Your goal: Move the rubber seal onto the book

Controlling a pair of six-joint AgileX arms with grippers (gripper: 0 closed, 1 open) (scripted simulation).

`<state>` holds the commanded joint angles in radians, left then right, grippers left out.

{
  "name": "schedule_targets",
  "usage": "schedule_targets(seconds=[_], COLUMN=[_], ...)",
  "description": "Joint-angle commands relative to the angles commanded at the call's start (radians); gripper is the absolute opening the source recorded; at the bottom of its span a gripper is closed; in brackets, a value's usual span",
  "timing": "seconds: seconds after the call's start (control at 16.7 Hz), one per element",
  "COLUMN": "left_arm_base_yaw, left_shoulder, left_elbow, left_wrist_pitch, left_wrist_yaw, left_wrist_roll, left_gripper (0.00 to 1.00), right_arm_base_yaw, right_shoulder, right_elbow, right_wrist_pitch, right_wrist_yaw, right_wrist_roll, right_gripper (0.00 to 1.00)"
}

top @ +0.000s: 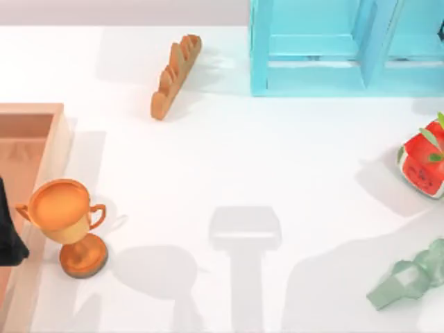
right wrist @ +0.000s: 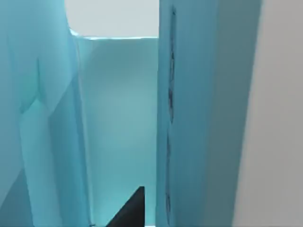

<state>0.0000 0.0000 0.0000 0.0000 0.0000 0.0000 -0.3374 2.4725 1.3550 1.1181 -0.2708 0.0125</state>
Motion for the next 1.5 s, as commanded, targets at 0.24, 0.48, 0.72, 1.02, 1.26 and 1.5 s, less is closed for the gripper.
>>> schedule_targets(seconds=[0.24,0.48,0.72,1.02,1.26,1.5], left_arm_base_yaw=[0.000,0.000,0.000,0.000,0.000,0.000], left_shoulder=[0.000,0.000,0.000,0.000,0.000,0.000], left_elbow=[0.000,0.000,0.000,0.000,0.000,0.000], left_wrist_pitch=[0.000,0.000,0.000,0.000,0.000,0.000], left_wrist_yaw=[0.000,0.000,0.000,0.000,0.000,0.000], left_wrist_roll=[0.000,0.000,0.000,0.000,0.000,0.000], left_gripper=[1.00,1.00,1.00,1.00,1.00,1.00], right_arm_base_yaw=[0.000,0.000,0.000,-0.005,-0.034,-0.102], right_shoulder=[0.000,0.000,0.000,-0.002,-0.064,-0.289], right_elbow=[0.000,0.000,0.000,-0.001,-0.054,-0.203], right_wrist_pitch=[0.000,0.000,0.000,0.000,-0.048,-0.180], right_wrist_yaw=[0.000,0.000,0.000,0.000,0.001,-0.027], right_wrist_roll=[0.000,0.000,0.000,0.001,0.001,0.002], right_gripper=[0.32,0.02,0.00,0.00,0.00,0.00])
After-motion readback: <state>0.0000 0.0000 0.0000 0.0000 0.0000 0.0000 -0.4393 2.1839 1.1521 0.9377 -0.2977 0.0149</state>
